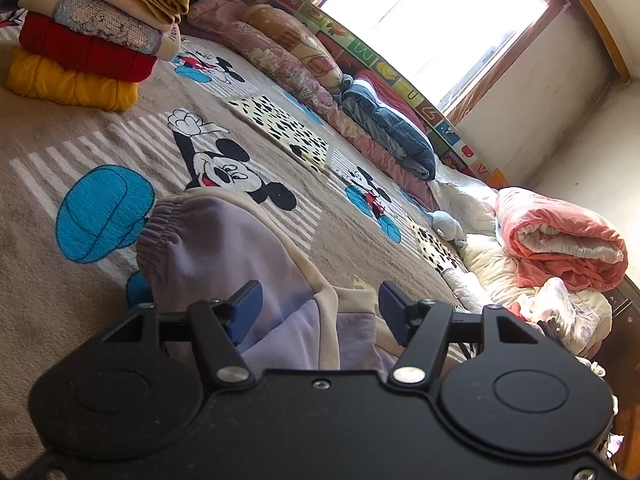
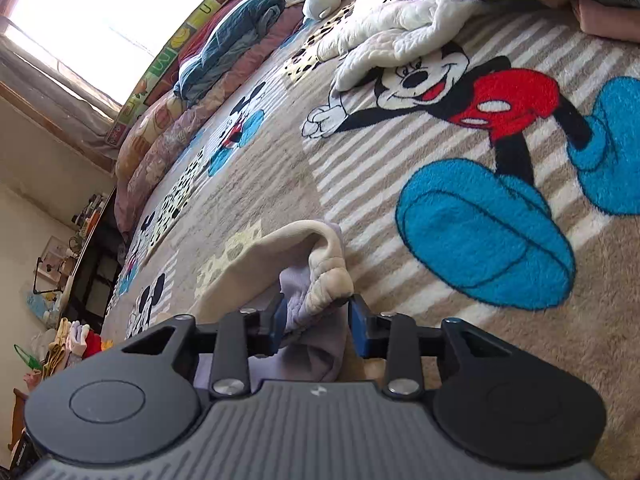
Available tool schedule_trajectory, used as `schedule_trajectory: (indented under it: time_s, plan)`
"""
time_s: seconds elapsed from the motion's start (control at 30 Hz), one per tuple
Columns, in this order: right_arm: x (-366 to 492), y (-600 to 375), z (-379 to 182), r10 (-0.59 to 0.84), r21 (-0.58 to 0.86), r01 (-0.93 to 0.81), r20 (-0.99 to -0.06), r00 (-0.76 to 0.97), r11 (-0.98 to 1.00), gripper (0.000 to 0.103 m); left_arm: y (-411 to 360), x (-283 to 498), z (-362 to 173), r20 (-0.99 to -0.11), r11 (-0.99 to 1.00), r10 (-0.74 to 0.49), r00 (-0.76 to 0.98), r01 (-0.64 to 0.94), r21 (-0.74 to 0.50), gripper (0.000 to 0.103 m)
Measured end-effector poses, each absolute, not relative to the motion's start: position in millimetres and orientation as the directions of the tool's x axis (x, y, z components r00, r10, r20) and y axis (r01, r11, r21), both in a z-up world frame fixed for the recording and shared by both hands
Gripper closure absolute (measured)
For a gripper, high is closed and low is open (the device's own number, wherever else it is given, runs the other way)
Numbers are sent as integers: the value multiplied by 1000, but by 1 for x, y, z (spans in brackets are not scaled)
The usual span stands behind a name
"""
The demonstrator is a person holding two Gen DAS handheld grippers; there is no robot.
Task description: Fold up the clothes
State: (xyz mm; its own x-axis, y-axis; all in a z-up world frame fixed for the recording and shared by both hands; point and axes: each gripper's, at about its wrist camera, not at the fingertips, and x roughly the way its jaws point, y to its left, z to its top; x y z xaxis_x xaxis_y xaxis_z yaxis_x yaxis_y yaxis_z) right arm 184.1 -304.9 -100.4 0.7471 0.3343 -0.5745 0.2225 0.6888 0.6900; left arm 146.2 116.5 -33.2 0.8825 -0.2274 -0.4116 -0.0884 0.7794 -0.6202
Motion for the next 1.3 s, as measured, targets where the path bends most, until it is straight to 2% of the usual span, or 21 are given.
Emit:
schedule_trajectory:
  time_s: [0.07, 0.2, 0.43, 0.57, 0.7, 0.77, 0.8, 0.83, 0.87, 1.0, 1.1, 1.17, 1.3]
  plan:
    - [192, -310, -97, 333, 694, 216, -565, 755, 687, 94, 116, 148, -34, -412, 778, -232, 881, -86, -623, 39]
    - [205, -326, -83, 275, 659, 216, -558, 783, 721, 95, 115, 150, -36, -417, 775, -245, 875, -82, -626, 39]
    - [224, -365, -82, 140, 588, 315, -599, 788, 745, 95, 109, 153, -37, -422, 781, -257, 869, -70, -621, 39]
    - [221, -381, -91, 102, 577, 374, -628, 771, 726, 88, 110, 153, -37, -422, 779, -257, 869, -73, -623, 39]
    - [203, -373, -104, 147, 606, 378, -640, 754, 700, 51, 111, 152, -37, -421, 778, -253, 871, -75, -623, 39]
    - [197, -364, -111, 179, 613, 368, -648, 740, 699, 51, 112, 151, -37, -421, 778, -251, 872, -77, -624, 39]
    - [194, -359, -115, 191, 615, 362, -650, 735, 701, 55, 112, 151, -37, -420, 778, -250, 872, -77, -624, 39]
    - [193, -357, -116, 186, 611, 354, -645, 741, 708, 63, 112, 151, -37, -420, 778, -250, 872, -78, -624, 39]
    - [192, -355, -118, 178, 606, 349, -641, 747, 715, 84, 113, 151, -36, -420, 778, -249, 873, -79, -624, 39]
    - [188, -364, -113, 75, 550, 420, -666, 742, 722, 82, 116, 150, -35, -415, 773, -243, 877, -83, -629, 39]
    - [185, -355, -100, -3, 473, 438, -677, 736, 765, 69, 122, 150, -33, -405, 764, -236, 883, -89, -639, 39]
    - [179, -342, -86, -5, 461, 394, -644, 765, 795, 57, 126, 149, -32, -402, 757, -232, 886, -96, -647, 39]
    - [167, -286, -58, 83, 407, 189, -564, 822, 894, 55, 134, 148, -31, -397, 741, -218, 892, -113, -662, 39]
